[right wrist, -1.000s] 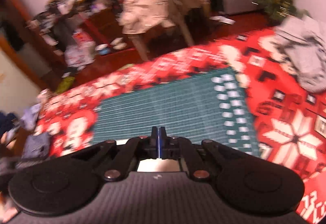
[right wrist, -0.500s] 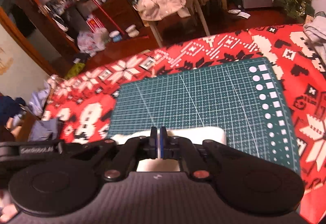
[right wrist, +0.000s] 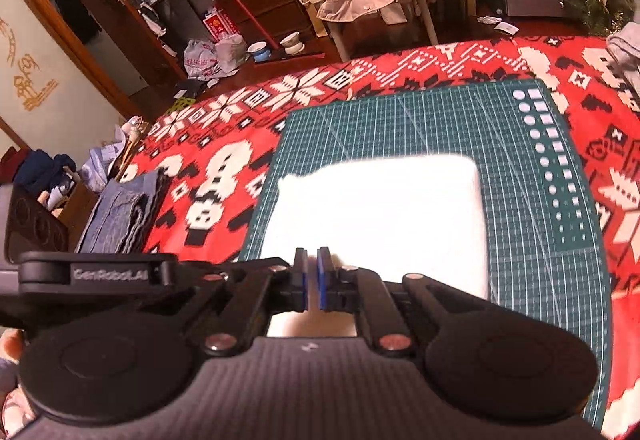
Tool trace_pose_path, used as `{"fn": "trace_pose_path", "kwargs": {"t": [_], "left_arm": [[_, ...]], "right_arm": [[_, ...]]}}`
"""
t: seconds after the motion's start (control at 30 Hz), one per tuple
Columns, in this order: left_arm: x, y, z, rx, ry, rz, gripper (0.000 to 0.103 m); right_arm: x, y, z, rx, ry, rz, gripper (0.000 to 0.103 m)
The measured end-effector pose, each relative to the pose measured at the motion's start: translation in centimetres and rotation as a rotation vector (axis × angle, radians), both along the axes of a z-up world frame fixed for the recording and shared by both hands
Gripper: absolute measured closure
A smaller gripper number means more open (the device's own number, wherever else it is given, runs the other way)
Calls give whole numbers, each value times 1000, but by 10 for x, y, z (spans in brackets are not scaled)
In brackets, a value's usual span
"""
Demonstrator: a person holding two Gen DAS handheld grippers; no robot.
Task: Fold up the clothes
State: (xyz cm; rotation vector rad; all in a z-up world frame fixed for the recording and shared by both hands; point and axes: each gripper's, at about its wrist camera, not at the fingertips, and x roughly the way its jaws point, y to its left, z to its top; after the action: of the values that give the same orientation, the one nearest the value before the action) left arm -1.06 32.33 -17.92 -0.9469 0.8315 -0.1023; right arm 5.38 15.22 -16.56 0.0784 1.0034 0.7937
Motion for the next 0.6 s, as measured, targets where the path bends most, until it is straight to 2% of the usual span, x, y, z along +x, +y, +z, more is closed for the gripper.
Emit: {"fn": "trace_pose_path", "kwargs": {"t": [0.1, 0.13, 0.3, 0.4, 0.43, 0.6], "left_arm": [[-6, -4, 1, 36, 17, 24, 98], [-7, -5, 1, 44, 23, 30, 98], [-8, -3, 4, 40, 31, 36, 94], [-12, -2, 14, 72, 16, 35, 94], [-14, -1, 16, 76, 8, 35, 94], [-24, 1, 25, 73, -26, 40, 94]], "right_arm": [[-13, 2, -6, -19, -16, 13, 98], [-15, 3, -8, -28, -25, 10, 103], [-18, 0, -7, -39, -35, 5, 103], [-17, -7, 2, -24, -34, -8, 100], [-15, -7, 4, -22, -38, -12, 95], [-4, -3, 8, -15, -55, -24, 94]]}}
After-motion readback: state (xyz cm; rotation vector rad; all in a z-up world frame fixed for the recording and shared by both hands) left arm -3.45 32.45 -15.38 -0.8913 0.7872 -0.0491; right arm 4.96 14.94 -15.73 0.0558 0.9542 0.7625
